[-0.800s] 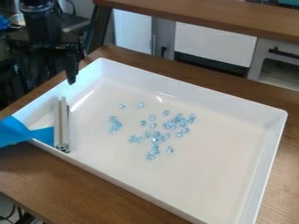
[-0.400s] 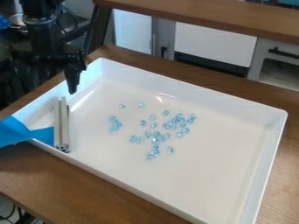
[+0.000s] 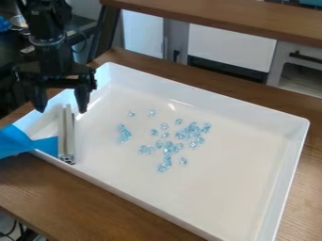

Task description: Sweep into pile

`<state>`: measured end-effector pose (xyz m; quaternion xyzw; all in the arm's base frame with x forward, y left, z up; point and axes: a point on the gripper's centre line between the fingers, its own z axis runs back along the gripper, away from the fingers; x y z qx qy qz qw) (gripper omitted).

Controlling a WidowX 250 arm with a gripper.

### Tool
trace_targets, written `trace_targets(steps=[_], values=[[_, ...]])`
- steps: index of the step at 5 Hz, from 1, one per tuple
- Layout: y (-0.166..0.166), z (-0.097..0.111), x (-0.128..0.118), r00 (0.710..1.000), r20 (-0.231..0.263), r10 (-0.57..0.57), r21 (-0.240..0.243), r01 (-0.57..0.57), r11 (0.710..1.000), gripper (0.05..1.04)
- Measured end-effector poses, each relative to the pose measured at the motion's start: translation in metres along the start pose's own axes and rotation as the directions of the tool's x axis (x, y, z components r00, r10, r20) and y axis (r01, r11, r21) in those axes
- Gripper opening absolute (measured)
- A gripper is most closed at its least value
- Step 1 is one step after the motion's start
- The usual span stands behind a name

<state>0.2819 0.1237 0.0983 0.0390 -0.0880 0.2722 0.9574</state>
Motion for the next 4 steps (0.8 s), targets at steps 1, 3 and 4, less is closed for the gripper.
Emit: trace_targets(steps=[1, 3, 4], values=[[0.001, -0.019, -0.003, 0.999, -0.019, 0.05, -0.012, -0.05, 0.999, 1.001], [0.006, -0.037, -0.006, 0.997, -0.007, 0.076, 0.012, -0.076, 0.997, 1.001], [0.008, -0.045, -0.011, 0.998, 0.003, 0.069, 0.022, -0.069, 0.997, 1.001]])
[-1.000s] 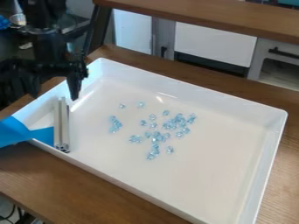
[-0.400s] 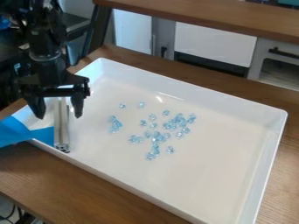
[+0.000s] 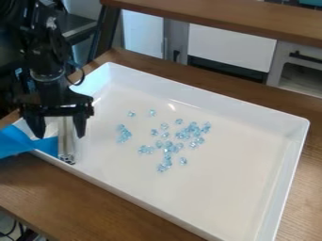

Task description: Sweep into pile

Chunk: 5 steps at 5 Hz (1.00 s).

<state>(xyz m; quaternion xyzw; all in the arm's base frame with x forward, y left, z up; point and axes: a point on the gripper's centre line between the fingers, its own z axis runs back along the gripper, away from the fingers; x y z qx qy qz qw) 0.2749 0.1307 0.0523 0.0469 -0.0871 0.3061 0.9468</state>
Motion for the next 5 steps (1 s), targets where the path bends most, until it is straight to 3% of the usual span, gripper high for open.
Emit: trace_targets(steps=[1, 2, 3, 4, 5], values=[[0.0, -0.004, -0.003, 1.0, 0.005, 0.003, 0.0, -0.003, 1.0, 0.987], [-0.004, -0.006, -0.002, 1.0, 0.018, -0.002, 0.004, 0.002, 1.0, 0.901], [-0.007, -0.009, -0.004, 1.0, 0.029, -0.012, 0.003, 0.012, 1.0, 0.554], [-0.014, -0.009, -0.005, 0.998, 0.046, -0.04, 0.004, 0.039, 0.999, 0.375], [-0.023, -0.008, -0.006, 0.996, 0.06, -0.069, 0.008, 0.068, 0.998, 0.37]])
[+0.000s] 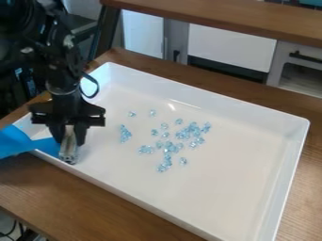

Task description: Sweep into pile

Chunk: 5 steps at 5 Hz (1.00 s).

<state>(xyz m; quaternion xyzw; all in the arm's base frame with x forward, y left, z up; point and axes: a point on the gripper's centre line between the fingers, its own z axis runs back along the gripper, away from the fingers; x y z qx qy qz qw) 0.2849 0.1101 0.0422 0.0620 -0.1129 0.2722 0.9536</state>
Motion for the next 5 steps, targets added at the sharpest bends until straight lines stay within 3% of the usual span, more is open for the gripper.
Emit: trace_targets(steps=[2, 3, 5], values=[[-0.023, -0.002, 0.004, 1.0, -0.001, -0.002, 0.019, 0.002, 1.0, 0.37], [-0.044, 0.001, -0.001, 0.999, -0.002, -0.035, 0.005, 0.035, 0.999, 0.37], [-0.08, 0.008, -0.01, 0.998, -0.055, -0.026, -0.023, 0.025, 0.999, 0.37]])
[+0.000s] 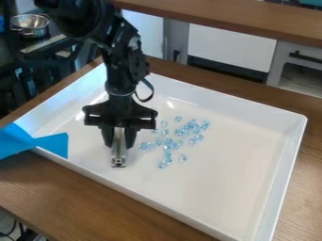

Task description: Sweep into pile

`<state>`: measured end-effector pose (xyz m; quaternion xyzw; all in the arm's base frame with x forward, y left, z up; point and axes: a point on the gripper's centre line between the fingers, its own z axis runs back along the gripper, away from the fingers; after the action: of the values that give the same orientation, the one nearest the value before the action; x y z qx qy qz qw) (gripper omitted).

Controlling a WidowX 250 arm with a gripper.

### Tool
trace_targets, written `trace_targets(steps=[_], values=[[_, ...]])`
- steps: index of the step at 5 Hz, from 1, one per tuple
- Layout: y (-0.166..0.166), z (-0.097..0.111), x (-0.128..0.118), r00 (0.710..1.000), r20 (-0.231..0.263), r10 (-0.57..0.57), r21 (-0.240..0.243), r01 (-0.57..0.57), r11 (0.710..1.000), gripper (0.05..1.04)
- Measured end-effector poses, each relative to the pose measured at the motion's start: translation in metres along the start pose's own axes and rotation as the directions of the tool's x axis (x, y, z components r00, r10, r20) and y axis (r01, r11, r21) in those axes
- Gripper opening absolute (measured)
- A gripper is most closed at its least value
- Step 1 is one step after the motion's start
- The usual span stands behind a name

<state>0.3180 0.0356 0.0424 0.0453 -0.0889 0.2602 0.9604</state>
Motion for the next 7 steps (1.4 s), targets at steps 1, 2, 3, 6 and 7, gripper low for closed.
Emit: trace_targets(steps=[1, 2, 3, 6, 7], values=[[-0.015, -0.001, 0.002, 1.0, -0.017, 0.008, -0.001, -0.009, 1.0, 0.37], [-0.025, 0.0, 0.002, 1.0, -0.012, 0.016, -0.003, -0.016, 1.0, 0.37], [-0.04, -0.001, -0.001, 1.0, -0.001, 0.009, -0.003, -0.009, 1.0, 0.37], [-0.088, 0.004, -0.007, 1.0, -0.015, 0.027, -0.019, -0.028, 0.999, 0.37], [-0.105, 0.002, -0.001, 0.999, -0.012, 0.036, -0.022, -0.036, 0.999, 0.37]])
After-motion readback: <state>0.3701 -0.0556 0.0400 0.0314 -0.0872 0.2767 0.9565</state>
